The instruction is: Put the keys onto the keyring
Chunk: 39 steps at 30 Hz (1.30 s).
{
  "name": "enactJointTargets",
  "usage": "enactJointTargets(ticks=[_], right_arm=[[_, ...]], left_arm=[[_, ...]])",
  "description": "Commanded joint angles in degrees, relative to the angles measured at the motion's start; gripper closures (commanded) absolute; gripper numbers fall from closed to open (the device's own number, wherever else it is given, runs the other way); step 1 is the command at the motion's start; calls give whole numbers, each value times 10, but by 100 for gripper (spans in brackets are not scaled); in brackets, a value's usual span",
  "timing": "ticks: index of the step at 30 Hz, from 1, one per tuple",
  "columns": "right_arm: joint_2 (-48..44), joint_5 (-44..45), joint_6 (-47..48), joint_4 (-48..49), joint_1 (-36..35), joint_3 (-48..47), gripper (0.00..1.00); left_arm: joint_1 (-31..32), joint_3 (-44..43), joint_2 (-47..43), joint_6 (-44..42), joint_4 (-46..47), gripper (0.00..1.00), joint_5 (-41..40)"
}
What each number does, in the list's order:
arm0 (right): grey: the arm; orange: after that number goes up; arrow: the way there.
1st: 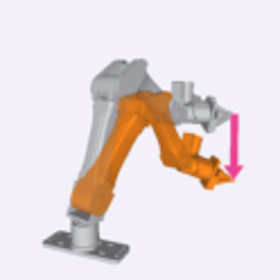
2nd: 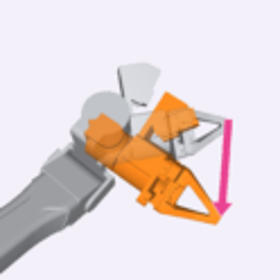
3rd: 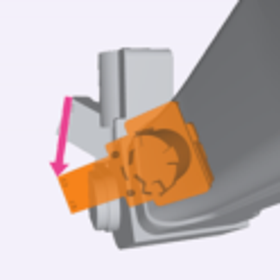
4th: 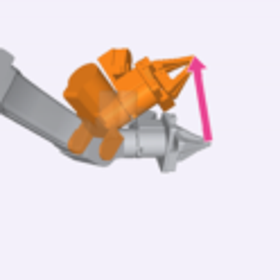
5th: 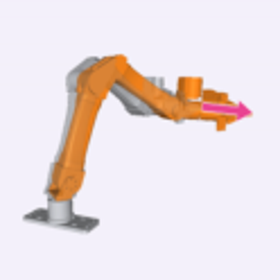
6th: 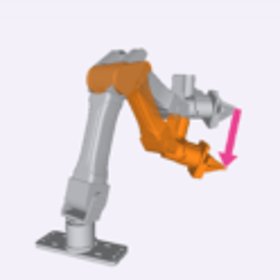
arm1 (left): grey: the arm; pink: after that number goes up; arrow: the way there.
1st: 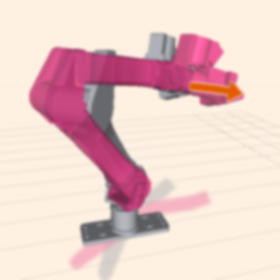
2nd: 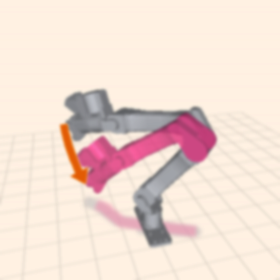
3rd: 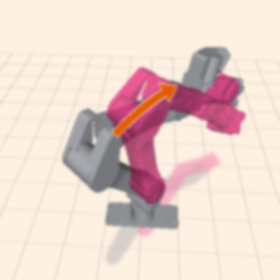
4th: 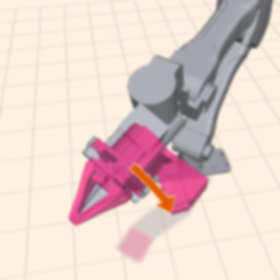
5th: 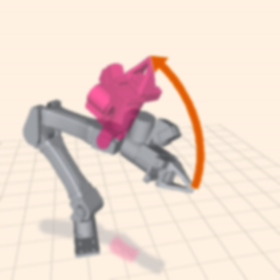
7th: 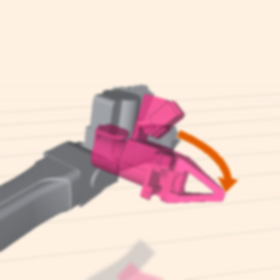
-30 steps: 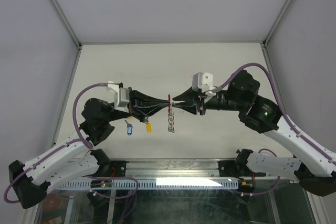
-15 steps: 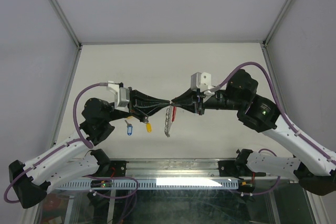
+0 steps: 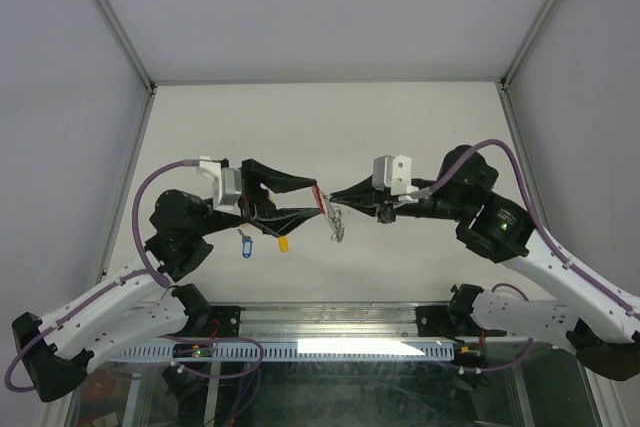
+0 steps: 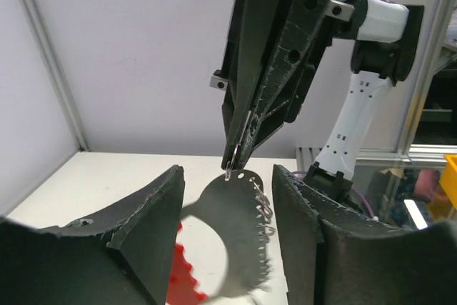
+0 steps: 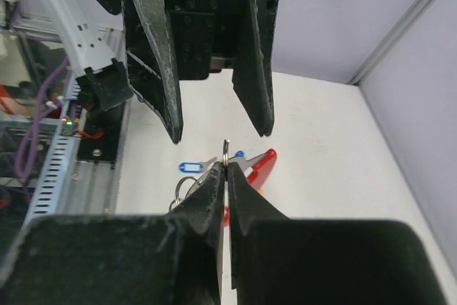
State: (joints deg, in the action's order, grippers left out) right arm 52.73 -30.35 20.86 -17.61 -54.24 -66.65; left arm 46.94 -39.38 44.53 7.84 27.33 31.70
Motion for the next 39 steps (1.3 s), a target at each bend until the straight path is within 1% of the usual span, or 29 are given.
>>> enactJointTargets(ticks=[1,3,8,12,16,22,27,32,35,39], right_arm=[[-51,11,76,114,-2,40,100],[-70,8,108,129,-2,61,100],[-101,0,185,138,-2,89,100],[-128,-9,243,161,-2,119,100],[-148,-19,275,173,-2,137,100],[-167,-47,291,203,-2,162,100],[-172,-51,314,205,-2,170,100],[-179,-70,327,228,-2,175,100],[-184,-89,321,256,-2,174,100],[-188,-118,312,270,-2,157,100]], left_arm=[[4,-14,-29,-6,-40,46,-45],[4,-17,-38,-7,-65,42,-62],[5,-19,-58,9,-118,36,-125],[4,-29,-58,19,-176,29,-170],[5,-41,-50,27,-228,26,-200],[4,-56,-48,24,-293,26,-253],[5,-59,-45,23,-340,28,-310],[4,-54,-43,34,-358,28,-346],[4,-51,-40,39,-363,28,-357],[4,-44,-41,47,-363,28,-368]])
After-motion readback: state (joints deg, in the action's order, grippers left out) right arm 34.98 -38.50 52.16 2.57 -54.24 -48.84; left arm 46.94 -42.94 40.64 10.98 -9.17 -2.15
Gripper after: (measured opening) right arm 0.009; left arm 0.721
